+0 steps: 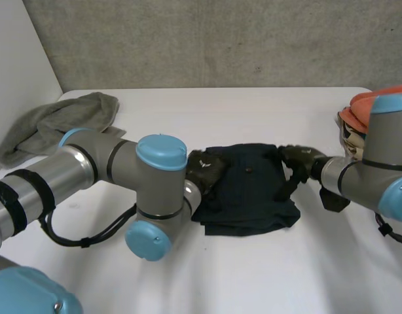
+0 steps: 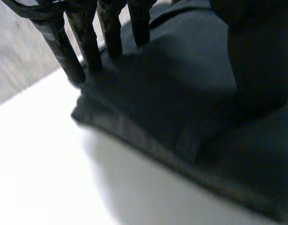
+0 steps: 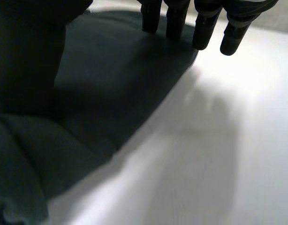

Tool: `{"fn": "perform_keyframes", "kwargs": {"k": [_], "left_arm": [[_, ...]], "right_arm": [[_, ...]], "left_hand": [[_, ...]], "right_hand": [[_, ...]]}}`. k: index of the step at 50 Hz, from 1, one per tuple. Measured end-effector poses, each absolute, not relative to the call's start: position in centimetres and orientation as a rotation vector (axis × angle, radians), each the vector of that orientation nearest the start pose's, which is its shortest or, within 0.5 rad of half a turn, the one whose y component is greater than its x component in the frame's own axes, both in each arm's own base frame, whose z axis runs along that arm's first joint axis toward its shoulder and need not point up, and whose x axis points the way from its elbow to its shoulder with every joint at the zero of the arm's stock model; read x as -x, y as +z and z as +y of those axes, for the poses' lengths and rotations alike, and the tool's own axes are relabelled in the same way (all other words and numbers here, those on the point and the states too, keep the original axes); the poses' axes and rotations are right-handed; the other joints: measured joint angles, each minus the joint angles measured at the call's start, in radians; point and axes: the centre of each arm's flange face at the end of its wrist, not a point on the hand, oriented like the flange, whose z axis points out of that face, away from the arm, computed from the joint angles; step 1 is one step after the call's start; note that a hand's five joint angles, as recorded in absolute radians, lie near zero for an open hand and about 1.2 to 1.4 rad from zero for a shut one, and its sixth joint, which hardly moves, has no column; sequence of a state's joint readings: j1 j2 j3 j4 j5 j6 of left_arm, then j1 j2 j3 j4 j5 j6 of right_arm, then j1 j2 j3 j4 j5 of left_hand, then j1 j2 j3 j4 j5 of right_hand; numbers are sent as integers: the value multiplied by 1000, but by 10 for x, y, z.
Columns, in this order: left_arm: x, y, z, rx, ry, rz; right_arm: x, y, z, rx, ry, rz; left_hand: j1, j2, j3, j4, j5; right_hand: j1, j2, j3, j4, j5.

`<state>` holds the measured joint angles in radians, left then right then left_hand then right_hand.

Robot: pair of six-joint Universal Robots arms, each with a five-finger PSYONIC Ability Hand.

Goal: Fold the laundry.

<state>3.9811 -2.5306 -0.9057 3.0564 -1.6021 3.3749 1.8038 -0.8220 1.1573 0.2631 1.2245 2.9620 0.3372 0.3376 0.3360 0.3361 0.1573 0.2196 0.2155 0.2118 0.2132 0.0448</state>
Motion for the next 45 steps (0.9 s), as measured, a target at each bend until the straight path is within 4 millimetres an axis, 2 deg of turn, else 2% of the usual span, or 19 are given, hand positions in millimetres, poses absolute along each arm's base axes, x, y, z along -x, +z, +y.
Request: {"fn": "perform_keyframes", "kwargs": {"k": [3,4,6,10,11,12,13,14,17,19,20,22,25,27,33,39,40,45], "left_arm": [[394,113,-255,-1288,-1795,2549],[391,114,-254,-1291,-1772,2555],[389,118,-253,-1294,-1765,2556],[387,155,-247,-1280,-1871,2516],[387,155,-247,-1280,-1871,2516],[387,168,-245,-1272,-1924,2496],[387,168,-245,-1272,-1924,2496],[387,197,-240,-1251,-2047,2442],[386,235,-230,-1220,-2223,2352],[385,256,-224,-1199,-2326,2293],[384,260,-222,-1195,-2345,2282],[381,282,-215,-1176,-2455,2215],[378,295,-209,-1185,-2525,2177],[376,305,-203,-1237,-2574,2165],[366,308,-193,-1444,-2586,2278],[359,303,-184,-1606,-2552,2403],[358,301,-182,-1642,-2540,2429],[356,296,-179,-1681,-2513,2467]], "right_arm": [[-246,135,-344,809,-1322,2421],[-244,134,-346,887,-1377,2457],[-242,137,-348,930,-1420,2472],[-245,162,-348,1060,-1634,2438],[-245,162,-348,1060,-1634,2438],[-248,170,-346,1081,-1687,2410],[-248,170,-346,1081,-1687,2410],[-255,193,-338,1111,-1815,2329],[-264,220,-321,1128,-1948,2210],[-269,231,-307,1138,-2003,2141],[-270,234,-303,1141,-2014,2124],[-276,239,-281,1161,-2045,2053],[-279,234,-262,1185,-2031,2023],[-280,219,-243,1215,-1968,2033],[-276,179,-212,1245,-1818,2087],[-277,149,-205,1215,-1789,2089],[-278,139,-206,1204,-1799,2083],[-283,116,-217,1177,-1861,2054]], "left_hand": [[0,6,5,0,0],[0,6,8,0,0],[0,6,8,0,0],[-82,-69,-68,-74,-50],[-82,-69,-68,-74,-50],[-99,-94,-92,-98,-88],[-99,-94,-92,-98,-88],[-99,-104,-94,-105,-109],[-99,-112,-102,-112,-112],[-99,-113,-105,-113,-112],[-99,-113,-105,-113,-112],[-99,-113,-105,-113,-112],[-99,-113,-105,-113,-112],[-99,-113,-105,-113,-112],[-121,-127,-120,-126,-112],[-121,-127,-120,-126,-112],[-121,-127,-120,-126,-112],[-121,-127,-120,-126,-112]], "right_hand": [[-23,0,0,-1,0],[-29,0,0,-1,0],[-32,0,0,-1,0],[-33,0,0,-1,-1],[-33,0,0,-1,-1],[-33,0,0,-1,-1],[-33,0,0,-1,-1],[-33,0,0,-1,-1],[-33,0,0,-1,-1],[-33,0,0,-1,-1],[-33,0,0,-1,-1],[-33,0,0,-1,-1],[-33,0,0,-1,-1],[-33,0,0,-1,-1],[-33,0,0,-1,-1],[-33,0,0,-1,-1],[-33,0,0,-1,-1],[-33,0,0,-1,-1]]}}
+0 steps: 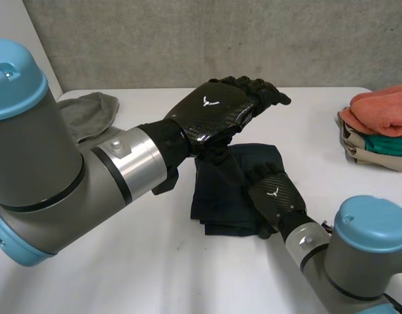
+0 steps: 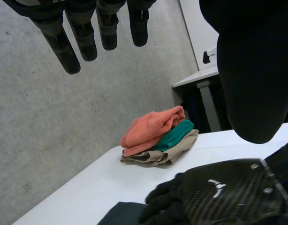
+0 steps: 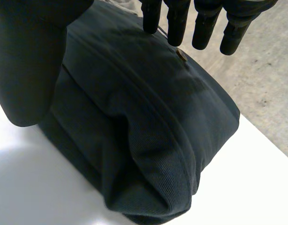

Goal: Fold the laundry.

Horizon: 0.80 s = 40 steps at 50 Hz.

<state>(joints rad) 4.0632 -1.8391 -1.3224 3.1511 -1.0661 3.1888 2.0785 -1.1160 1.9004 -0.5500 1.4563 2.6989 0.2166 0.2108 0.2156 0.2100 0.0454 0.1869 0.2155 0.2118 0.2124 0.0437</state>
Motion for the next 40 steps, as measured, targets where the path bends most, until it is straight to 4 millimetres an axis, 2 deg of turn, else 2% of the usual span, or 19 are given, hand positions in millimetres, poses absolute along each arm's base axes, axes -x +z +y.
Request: {"fn": "perform_keyframes", "kwargs": {"k": [4,10,13,15,17,21,28,30,32,35,37,38,39,40], "left_arm": [[356,292,-177,1026,1522,-1515],[356,289,-176,1025,1520,-1521],[357,289,-176,1024,1520,-1521],[357,289,-176,1024,1521,-1520],[357,289,-176,1023,1522,-1519],[357,291,-177,1021,1529,-1513],[358,298,-179,1012,1560,-1481],[359,305,-180,997,1579,-1459],[359,310,-180,984,1591,-1445],[359,323,-181,947,1618,-1412],[358,329,-181,929,1630,-1396],[358,329,-181,929,1630,-1396],[358,335,-181,910,1643,-1378],[357,337,-181,903,1647,-1372]], "right_arm": [[-288,102,-232,1147,-1958,2011],[-295,101,-253,1097,-2090,1945],[-299,106,-262,1076,-2137,1913],[-302,110,-267,1063,-2161,1888],[-305,116,-271,1050,-2181,1857],[-311,129,-281,1026,-2216,1793],[-317,167,-310,949,-2331,1673],[-311,194,-333,892,-2417,1622],[-306,209,-345,864,-2459,1598],[-285,248,-376,794,-2538,1545],[-271,267,-391,761,-2562,1522],[-271,267,-391,761,-2562,1522],[-249,288,-409,719,-2584,1493],[-237,298,-418,699,-2592,1480]], "left_hand": [[0,0,0,0,0],[0,0,0,0,0],[0,0,0,0,0],[0,0,0,0,0],[0,0,0,0,0],[0,0,0,0,0],[0,0,0,0,0],[0,0,0,0,0],[0,0,0,0,0],[0,0,0,0,0],[0,0,0,0,0],[0,0,0,0,0],[0,0,0,0,0],[0,0,0,0,0]], "right_hand": [[0,0,0,0,0],[7,3,5,4,4],[284,260,261,261,236],[613,622,609,605,503],[767,916,901,899,775],[772,944,949,979,852],[772,944,949,982,876],[772,944,949,983,876],[772,944,949,984,878],[772,944,949,986,893],[772,944,952,986,901],[772,944,952,986,901],[772,944,959,986,901],[772,944,961,986,901]]}}
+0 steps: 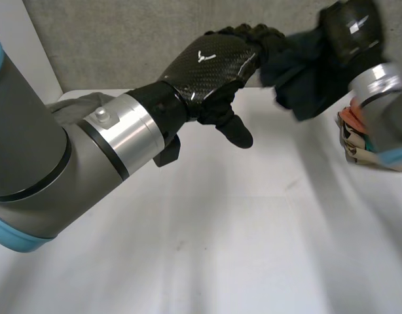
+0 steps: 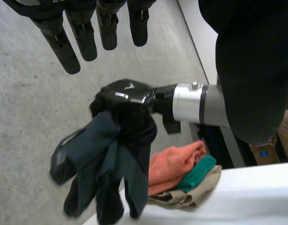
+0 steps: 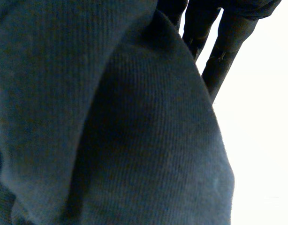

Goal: Fold the laundry.

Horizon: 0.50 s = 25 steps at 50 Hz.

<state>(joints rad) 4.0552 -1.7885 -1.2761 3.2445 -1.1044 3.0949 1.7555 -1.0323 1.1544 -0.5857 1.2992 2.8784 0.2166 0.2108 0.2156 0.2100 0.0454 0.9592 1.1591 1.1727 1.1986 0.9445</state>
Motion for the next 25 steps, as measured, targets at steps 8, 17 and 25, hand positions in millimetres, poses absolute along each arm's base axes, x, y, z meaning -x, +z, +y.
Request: {"fn": "perform_keyframes", "kwargs": {"k": [8,17,25], "left_arm": [[358,336,-181,891,1644,-1369],[364,314,-185,903,1593,-1422],[370,294,-189,911,1542,-1472]], "right_arm": [[-130,332,-478,599,-2634,1457],[-19,239,-541,611,-2498,1660],[17,125,-547,632,-2244,1829]], "left_hand": [[0,0,0,0,0],[0,0,0,0,0],[0,0,0,0,0]], "right_hand": [[0,0,2,0,12],[0,0,7,0,14],[0,0,7,3,71]]}}
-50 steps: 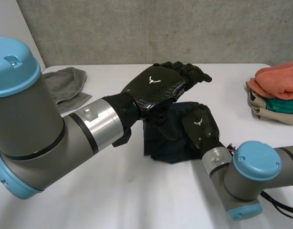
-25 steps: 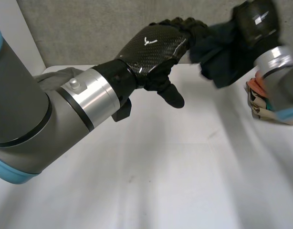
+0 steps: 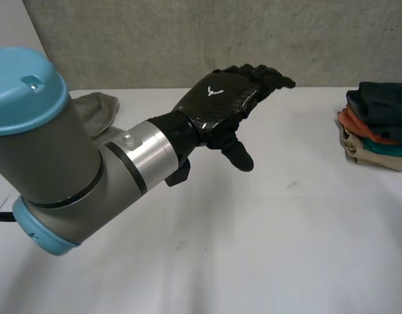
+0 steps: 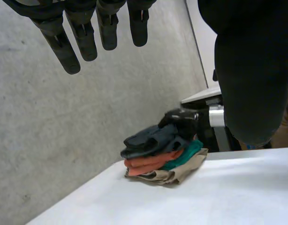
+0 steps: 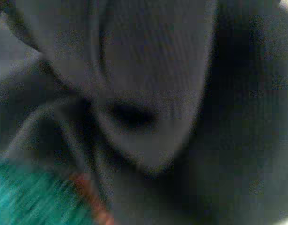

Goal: Fold the laundry.

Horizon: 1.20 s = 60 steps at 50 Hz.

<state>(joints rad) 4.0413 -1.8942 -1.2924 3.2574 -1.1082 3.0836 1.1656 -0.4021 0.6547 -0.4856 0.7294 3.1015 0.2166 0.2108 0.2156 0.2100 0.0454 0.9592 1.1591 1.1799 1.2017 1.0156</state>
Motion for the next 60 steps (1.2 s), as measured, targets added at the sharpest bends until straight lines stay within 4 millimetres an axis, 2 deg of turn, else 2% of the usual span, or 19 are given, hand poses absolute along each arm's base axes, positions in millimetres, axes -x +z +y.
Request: {"fn": "perform_keyframes", "kwargs": {"k": [2,5,7,10,21,27,34,37,41,42,44,45,49,50,51,52,54,59,60], "left_arm": [[371,291,-189,913,1535,-1478],[372,288,-189,915,1528,-1484],[372,288,-189,916,1527,-1485],[372,289,-188,917,1529,-1481],[377,295,-173,936,1514,-1442],[377,300,-159,948,1505,-1416],[372,315,-153,940,1535,-1379],[371,325,-153,923,1567,-1356],[367,349,-158,864,1649,-1314],[364,362,-161,825,1695,-1299],[362,371,-165,789,1734,-1293],[357,383,-172,734,1793,-1291],[335,404,-204,569,1963,-1346],[319,408,-223,497,2045,-1394],[316,408,-227,483,2061,-1405],[297,409,-249,416,2151,-1469],[275,407,-272,362,2241,-1546],[231,379,-323,338,2390,-1774],[219,356,-344,379,2415,-1885]], "right_arm": [[18,114,-546,637,-2222,1848],[18,110,-543,643,-2219,1878],[18,116,-541,639,-2231,1900],[17,139,-536,605,-2249,1944],[9,228,-498,378,-2179,2156],[35,264,-471,182,-2221,2398],[89,305,-449,166,-2501,2759],[95,325,-448,179,-2676,2752],[85,358,-449,202,-2955,2566],[66,382,-447,234,-3117,2357],[56,392,-445,256,-3174,2252],[31,408,-441,330,-3240,2047],[-34,420,-426,580,-3209,1678],[-69,417,-416,722,-3133,1540],[-75,415,-414,745,-3118,1521],[-104,406,-404,859,-3027,1432],[-136,390,-389,974,-2906,1358],[-187,342,-357,1107,-2635,1351],[-199,322,-347,1124,-2539,1398]], "left_hand": [[0,0,0,0,0],[0,0,0,0,0],[0,0,0,0,0],[0,0,0,0,0],[0,0,0,0,0],[0,0,0,0,0],[0,0,0,0,0],[0,0,0,0,0],[0,0,0,0,0],[0,0,0,0,0],[0,0,0,0,0],[0,0,0,0,0],[0,0,0,0,0],[0,0,0,0,-1],[0,0,0,0,-1],[0,-1,0,0,-1],[0,-1,0,-1,-1],[0,-1,0,-1,-1],[0,-1,0,-1,-1]], "right_hand": [[0,-2,-5,-7,7],[-307,-423,-409,-402,-329],[-591,-671,-655,-655,-435],[-738,-913,-915,-932,-468],[-738,-941,-960,-986,-468],[-738,-941,-960,-986,-468],[-738,-941,-960,-986,-468],[-738,-941,-960,-986,-468],[-738,-941,-960,-986,-468],[-738,-941,-960,-986,-468],[-738,-941,-960,-986,-468],[-738,-941,-960,-986,-468],[-738,-941,-960,-986,-468],[-738,-941,-960,-986,-468],[-738,-941,-960,-986,-468],[-738,-941,-960,-986,-468],[-738,-941,-960,-986,-468],[-738,-948,-960,-986,-468],[-738,-948,-960,-986,-468]]}}
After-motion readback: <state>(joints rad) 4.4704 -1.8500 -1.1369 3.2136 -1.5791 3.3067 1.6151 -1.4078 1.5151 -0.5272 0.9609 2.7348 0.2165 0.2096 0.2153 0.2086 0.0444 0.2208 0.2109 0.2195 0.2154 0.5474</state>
